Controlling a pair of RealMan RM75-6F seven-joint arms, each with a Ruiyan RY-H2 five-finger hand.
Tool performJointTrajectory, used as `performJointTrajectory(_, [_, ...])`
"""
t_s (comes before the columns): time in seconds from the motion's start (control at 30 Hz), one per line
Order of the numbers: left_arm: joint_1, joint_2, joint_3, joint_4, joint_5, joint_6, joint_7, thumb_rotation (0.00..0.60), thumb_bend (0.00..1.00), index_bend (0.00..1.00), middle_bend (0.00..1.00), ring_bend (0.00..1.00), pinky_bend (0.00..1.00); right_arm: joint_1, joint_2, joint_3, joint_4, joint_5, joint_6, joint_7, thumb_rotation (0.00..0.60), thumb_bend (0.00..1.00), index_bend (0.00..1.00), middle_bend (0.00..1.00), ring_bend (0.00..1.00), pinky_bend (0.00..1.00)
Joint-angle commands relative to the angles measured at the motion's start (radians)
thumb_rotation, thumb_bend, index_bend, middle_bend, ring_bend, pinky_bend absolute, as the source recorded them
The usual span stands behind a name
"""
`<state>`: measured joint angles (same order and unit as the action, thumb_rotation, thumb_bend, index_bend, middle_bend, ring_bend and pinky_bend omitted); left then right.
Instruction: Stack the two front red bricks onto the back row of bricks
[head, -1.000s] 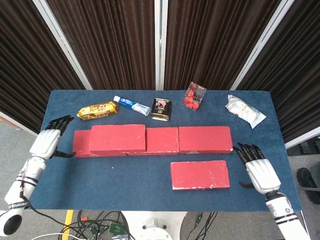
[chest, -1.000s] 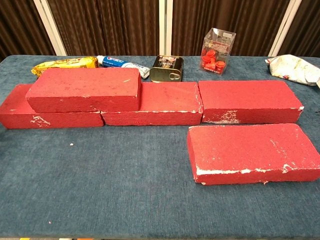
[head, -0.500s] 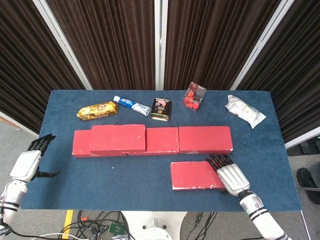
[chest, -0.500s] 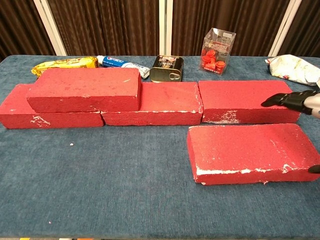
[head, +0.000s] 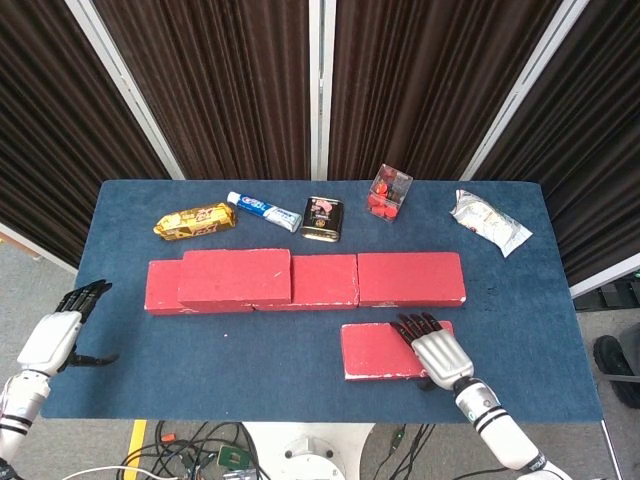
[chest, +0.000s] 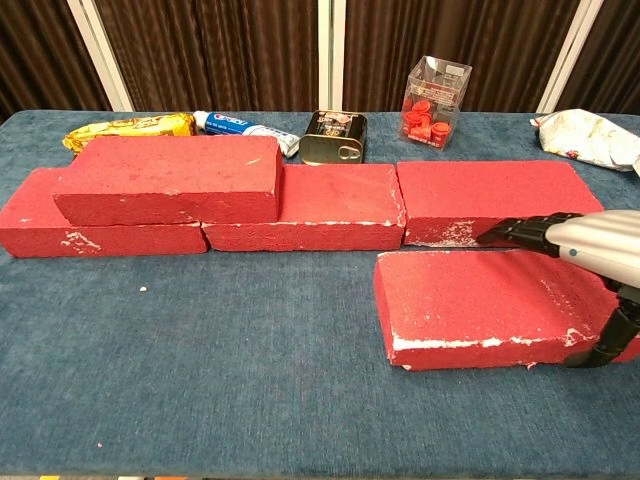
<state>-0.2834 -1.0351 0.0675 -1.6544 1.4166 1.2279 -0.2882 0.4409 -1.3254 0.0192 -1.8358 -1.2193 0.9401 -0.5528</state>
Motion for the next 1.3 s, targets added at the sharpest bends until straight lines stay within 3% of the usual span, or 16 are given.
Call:
performJointTrajectory(0.03, [0.004,0.003,-0.003,0.005,0.007,-0.004,-0.005,0.6,0.01,0.0,0.0,0.0,0.0,0.012,-0.018,0.001,0.015,0.004,-0.001,0.01,0.6,0.0,0.0,0.0,0.0,0.0])
performJointTrajectory(0.53, [0.015,0.012,-0.016,0.009,0.024,-0.024,-0.031,0.6,0.01,0.0,0.0,0.0,0.0,0.092,-0.089,0.017,0.071,0.112,-0.064,0.038,0.6,0.0,0.0,0.0,0.0,0.0])
performJointTrajectory(0.9, [0.02,0.015,-0.021,0.013,0.035,-0.037,-0.048,0.6,0.01,0.0,0.0,0.0,0.0,0.106,-0.108,0.004,0.097,0.096,-0.043,0.076,0.6,0.0,0.0,0.0,0.0,0.0])
performJointTrajectory(1.1, [0.02,0.018,-0.024,0.013,0.037,-0.044,-0.051,0.6,0.01,0.0,0.0,0.0,0.0,0.105,-0.119,-0.002,0.111,0.083,-0.02,0.086,0.6,0.0,0.0,0.17,0.03,0.0])
performJointTrajectory(1.3, [0.02,0.016,-0.026,0.016,0.033,-0.056,-0.053,0.6,0.01,0.0,0.0,0.0,0.0,0.109,-0.122,-0.006,0.118,0.084,-0.012,0.092,0.6,0.05,0.0,0.23,0.12,0.0])
